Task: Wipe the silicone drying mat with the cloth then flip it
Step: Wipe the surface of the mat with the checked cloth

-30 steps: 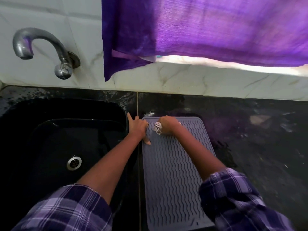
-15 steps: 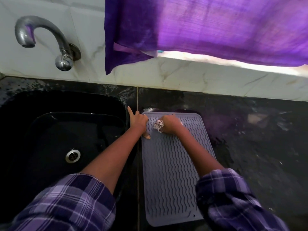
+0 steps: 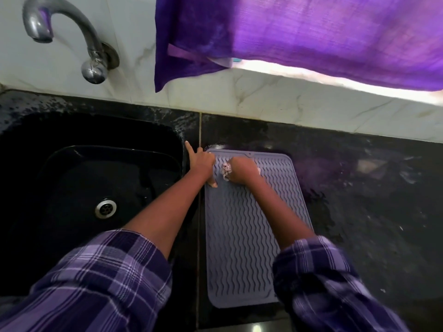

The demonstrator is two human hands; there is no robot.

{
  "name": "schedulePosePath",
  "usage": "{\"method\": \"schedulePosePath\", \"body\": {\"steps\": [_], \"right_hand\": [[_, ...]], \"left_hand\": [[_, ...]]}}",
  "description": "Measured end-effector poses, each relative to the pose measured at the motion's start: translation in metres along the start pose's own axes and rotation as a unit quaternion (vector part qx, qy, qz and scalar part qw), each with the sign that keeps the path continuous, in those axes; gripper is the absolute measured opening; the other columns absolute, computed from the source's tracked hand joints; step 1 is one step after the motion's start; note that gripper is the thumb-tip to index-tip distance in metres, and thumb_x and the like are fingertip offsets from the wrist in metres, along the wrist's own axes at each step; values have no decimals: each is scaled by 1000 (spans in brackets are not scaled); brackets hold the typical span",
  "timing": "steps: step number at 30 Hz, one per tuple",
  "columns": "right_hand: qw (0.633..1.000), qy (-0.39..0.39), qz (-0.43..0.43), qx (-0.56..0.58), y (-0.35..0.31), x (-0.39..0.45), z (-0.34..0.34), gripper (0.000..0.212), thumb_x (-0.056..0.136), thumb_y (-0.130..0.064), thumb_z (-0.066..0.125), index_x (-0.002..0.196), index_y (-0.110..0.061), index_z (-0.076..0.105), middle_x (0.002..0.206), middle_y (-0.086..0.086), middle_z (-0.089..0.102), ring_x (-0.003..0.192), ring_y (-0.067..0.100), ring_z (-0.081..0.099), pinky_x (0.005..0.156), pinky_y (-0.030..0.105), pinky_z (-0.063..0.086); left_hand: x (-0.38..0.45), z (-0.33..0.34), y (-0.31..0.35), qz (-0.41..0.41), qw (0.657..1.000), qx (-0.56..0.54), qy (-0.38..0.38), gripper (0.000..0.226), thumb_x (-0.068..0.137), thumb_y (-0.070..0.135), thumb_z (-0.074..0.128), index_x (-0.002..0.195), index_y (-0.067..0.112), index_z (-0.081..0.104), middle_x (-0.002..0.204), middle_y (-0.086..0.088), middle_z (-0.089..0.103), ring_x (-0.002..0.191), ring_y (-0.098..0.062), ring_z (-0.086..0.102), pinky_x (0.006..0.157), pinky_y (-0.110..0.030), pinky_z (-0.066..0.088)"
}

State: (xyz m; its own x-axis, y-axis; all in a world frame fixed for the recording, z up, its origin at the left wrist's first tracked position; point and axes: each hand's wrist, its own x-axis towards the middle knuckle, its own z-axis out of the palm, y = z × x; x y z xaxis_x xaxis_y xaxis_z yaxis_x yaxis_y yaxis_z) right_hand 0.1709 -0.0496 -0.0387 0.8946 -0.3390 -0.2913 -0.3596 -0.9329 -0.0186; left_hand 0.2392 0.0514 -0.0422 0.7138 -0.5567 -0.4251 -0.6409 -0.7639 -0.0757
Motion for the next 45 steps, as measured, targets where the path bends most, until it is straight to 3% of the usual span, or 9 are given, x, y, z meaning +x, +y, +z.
{"method": "schedulePosePath", "body": {"steps": [7, 11, 14, 17, 26, 30, 34, 38, 45], "right_hand": [[967, -254, -17, 35, 28, -51, -7, 36, 87, -16, 58, 122, -6, 52, 119, 13, 58, 110, 26, 57, 87, 31, 48], [994, -79, -19, 73, 24, -38, -23, 19, 87, -22, 60, 101, -10, 64, 104, 10, 68, 91, 21, 61, 82, 32, 49], [999, 6, -46, -4, 8, -35, -14, 20, 87, -31, 59, 95, -15, 67, 101, 7, 70, 96, 26, 65, 85, 38, 52], [999, 6, -44, 5, 3, -43, 4, 24, 88, -35, 56, 98, -15, 67, 102, 7, 69, 97, 25, 65, 86, 38, 51], [971, -223, -68, 52, 15, -104, 8, 41, 86, -6, 57, 125, 3, 50, 123, 18, 56, 116, 29, 53, 96, 33, 48], [990, -37, -30, 130, 16, -97, -10, 19, 86, -23, 62, 97, -8, 65, 87, 5, 60, 83, 19, 57, 74, 28, 48], [998, 37, -46, 6, 8, -106, 16, 24, 88, -32, 58, 99, -13, 67, 100, 8, 69, 93, 25, 66, 80, 35, 51], [997, -28, -34, 67, 12, -130, 23, 25, 86, -25, 61, 98, -3, 66, 102, 16, 69, 97, 33, 66, 74, 33, 49], [968, -232, -85, 49, 15, -199, 37, 37, 84, -7, 59, 120, 2, 55, 122, 20, 58, 116, 31, 55, 96, 36, 47]], "left_hand": [[-8, 2, -2, 15, 999, -7, 27, 78, 63, 64, 75, 125, 20, 57, 130, -1, 57, 134, -27, 37, 112, -68, 3], [-22, 12, -1, 27, 996, -1, 89, 64, 70, 58, 73, 121, 20, 61, 126, -1, 59, 132, -24, 38, 115, -61, 9], [-35, 20, 3, 32, 993, -15, 112, 42, 77, 46, 71, 112, 22, 69, 121, -2, 63, 130, -21, 39, 117, -55, 11], [-46, 24, 5, 12, 993, -63, 95, 28, 81, 34, 71, 107, 26, 71, 113, 0, 66, 129, -21, 39, 116, -58, 10], [-64, 18, 8, 34, 998, -20, 46, 41, 85, 36, 67, 123, 21, 61, 128, -4, 58, 136, -24, 31, 115, -62, 6], [-84, 24, 11, 41, 995, -47, 79, 39, 80, 33, 72, 117, 21, 65, 126, -5, 57, 134, -23, 32, 115, -61, 11], [-112, 40, 29, 46, 997, -39, 41, 55, 71, 49, 76, 119, 23, 66, 126, -4, 57, 134, -23, 32, 114, -61, 9], [-125, 44, 39, 28, 999, -5, 25, 64, 71, 53, 75, 125, 22, 59, 130, -4, 56, 137, -24, 31, 115, -62, 7], [-129, 48, 40, 25, 998, 12, 54, 61, 73, 56, 72, 124, 23, 60, 132, -4, 54, 138, -23, 31, 115, -61, 7]]}}
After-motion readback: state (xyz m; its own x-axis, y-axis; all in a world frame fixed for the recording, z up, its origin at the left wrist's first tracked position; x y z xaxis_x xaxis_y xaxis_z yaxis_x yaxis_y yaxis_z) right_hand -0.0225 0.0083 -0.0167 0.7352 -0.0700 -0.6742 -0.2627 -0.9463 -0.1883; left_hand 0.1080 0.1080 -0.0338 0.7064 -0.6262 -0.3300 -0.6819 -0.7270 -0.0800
